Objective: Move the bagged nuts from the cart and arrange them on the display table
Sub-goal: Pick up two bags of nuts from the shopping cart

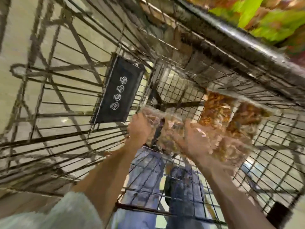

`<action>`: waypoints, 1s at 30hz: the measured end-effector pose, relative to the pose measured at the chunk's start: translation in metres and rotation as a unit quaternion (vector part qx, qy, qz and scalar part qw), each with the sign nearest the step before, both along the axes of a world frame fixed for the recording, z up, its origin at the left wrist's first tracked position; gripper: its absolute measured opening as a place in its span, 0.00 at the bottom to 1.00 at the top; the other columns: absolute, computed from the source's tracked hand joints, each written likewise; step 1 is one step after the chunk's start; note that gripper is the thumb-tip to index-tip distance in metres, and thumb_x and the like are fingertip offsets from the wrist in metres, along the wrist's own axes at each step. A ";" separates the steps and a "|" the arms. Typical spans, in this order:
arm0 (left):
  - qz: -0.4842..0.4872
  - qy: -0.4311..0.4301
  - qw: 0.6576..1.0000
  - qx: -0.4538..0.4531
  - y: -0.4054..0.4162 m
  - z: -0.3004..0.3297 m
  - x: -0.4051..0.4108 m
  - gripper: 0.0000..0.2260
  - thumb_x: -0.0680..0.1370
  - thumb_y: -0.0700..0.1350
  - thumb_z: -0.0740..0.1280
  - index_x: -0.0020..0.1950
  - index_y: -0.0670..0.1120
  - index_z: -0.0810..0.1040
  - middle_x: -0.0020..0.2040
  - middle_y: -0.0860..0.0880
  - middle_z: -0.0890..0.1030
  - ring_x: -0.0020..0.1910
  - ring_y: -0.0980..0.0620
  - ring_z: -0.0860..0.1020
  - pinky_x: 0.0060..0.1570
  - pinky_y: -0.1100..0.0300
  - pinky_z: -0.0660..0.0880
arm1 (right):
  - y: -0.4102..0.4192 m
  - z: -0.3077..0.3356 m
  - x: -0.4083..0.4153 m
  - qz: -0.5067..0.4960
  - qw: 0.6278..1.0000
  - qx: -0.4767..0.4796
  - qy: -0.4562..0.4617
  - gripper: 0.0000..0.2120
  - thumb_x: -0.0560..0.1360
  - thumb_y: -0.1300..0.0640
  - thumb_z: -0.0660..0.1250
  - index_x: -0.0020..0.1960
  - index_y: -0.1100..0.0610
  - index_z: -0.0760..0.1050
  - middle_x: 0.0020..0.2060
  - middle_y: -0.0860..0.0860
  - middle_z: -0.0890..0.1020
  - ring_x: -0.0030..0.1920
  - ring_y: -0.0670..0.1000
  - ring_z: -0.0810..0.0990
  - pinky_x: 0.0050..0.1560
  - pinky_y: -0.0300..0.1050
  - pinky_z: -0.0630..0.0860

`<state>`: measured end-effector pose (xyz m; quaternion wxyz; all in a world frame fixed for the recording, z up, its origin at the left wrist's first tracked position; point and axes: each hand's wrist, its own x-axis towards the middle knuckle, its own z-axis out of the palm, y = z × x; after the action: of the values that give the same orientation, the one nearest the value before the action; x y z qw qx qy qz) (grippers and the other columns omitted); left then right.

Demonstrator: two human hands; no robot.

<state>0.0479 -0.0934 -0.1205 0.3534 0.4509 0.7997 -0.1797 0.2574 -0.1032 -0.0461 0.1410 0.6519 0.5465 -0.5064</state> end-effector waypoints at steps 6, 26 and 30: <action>0.053 -0.027 0.998 0.004 -0.010 -0.013 0.001 0.25 0.73 0.54 0.80 0.63 0.45 0.77 0.58 0.48 0.80 0.58 0.48 0.73 0.59 0.53 0.74 | -0.007 -0.012 -0.002 -0.037 0.999 0.000 0.008 0.42 0.80 0.34 0.65 0.84 0.49 0.52 0.77 0.56 0.69 0.73 0.58 0.73 0.75 0.59 0.71; 0.132 -0.240 0.962 -0.015 -0.015 0.013 -0.033 0.35 0.72 0.48 0.82 0.72 0.50 0.66 0.58 0.58 0.80 0.58 0.54 0.80 0.65 0.54 0.75 | -0.021 -0.036 -0.026 -0.356 0.925 -0.129 0.027 0.43 0.83 0.48 0.68 0.84 0.63 0.45 0.63 0.62 0.79 0.65 0.58 0.79 0.72 0.56 0.73; 0.183 -0.281 0.942 -0.028 -0.020 0.025 -0.045 0.29 0.73 0.47 0.81 0.67 0.55 0.68 0.56 0.59 0.81 0.60 0.52 0.82 0.64 0.49 0.78 | -0.024 -0.062 -0.035 -0.409 0.897 -0.163 0.029 0.14 0.83 0.51 0.69 0.56 0.63 0.74 0.51 0.59 0.84 0.47 0.57 0.87 0.51 0.55 0.87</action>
<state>0.0031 -0.1138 -0.0950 0.6032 0.3191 0.7310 0.0000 0.2224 -0.1270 -0.1081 0.0095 0.7708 0.1455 -0.6201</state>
